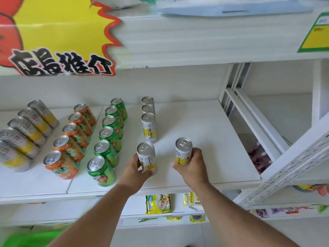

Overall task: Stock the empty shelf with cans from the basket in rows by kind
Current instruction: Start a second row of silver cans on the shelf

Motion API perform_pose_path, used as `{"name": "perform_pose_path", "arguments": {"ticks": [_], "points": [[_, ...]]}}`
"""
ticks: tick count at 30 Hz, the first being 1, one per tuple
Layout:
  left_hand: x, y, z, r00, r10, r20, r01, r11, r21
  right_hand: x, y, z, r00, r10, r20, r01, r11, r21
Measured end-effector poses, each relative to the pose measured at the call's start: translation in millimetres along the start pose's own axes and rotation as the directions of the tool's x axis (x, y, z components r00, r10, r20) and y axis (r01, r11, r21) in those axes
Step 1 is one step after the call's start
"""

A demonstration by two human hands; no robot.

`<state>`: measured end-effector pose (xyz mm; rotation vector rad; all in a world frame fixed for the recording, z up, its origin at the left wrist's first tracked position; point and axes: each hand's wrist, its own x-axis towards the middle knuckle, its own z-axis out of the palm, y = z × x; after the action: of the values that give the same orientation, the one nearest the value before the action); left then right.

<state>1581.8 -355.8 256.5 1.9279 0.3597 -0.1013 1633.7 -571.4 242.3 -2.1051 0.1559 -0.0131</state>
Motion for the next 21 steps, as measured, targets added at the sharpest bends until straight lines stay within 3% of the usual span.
{"name": "perform_pose_path", "arguments": {"ticks": [4, 9, 11, 15, 21], "points": [[-5, -6, -7, 0.999, -0.019, 0.036, 0.02, 1.0, -0.01, -24, 6, -3, 0.994, 0.104, 0.031, -0.103, 0.994, -0.034], [-20, -11, -15, 1.0, -0.029, 0.01, 0.029, 1.0, 0.006, -96, 11, 13, 0.984, 0.046, -0.175, -0.038, 0.998, 0.049], [-24, -12, -18, 1.0, -0.018, 0.005, 0.018, 1.0, 0.012, -106, 2, 22, 0.996, 0.016, -0.086, -0.012, 0.999, 0.046], [-29, -13, -25, 1.0, -0.005, -0.02, 0.005, 1.0, 0.0, -92, -31, 34, 0.974, 0.034, 0.222, -0.056, 0.994, 0.092], [-38, -15, -23, 1.0, -0.001, 0.026, 0.003, 0.996, -0.087, -66, -50, 56, 0.955, 0.134, 0.266, -0.182, 0.969, 0.166]]}}
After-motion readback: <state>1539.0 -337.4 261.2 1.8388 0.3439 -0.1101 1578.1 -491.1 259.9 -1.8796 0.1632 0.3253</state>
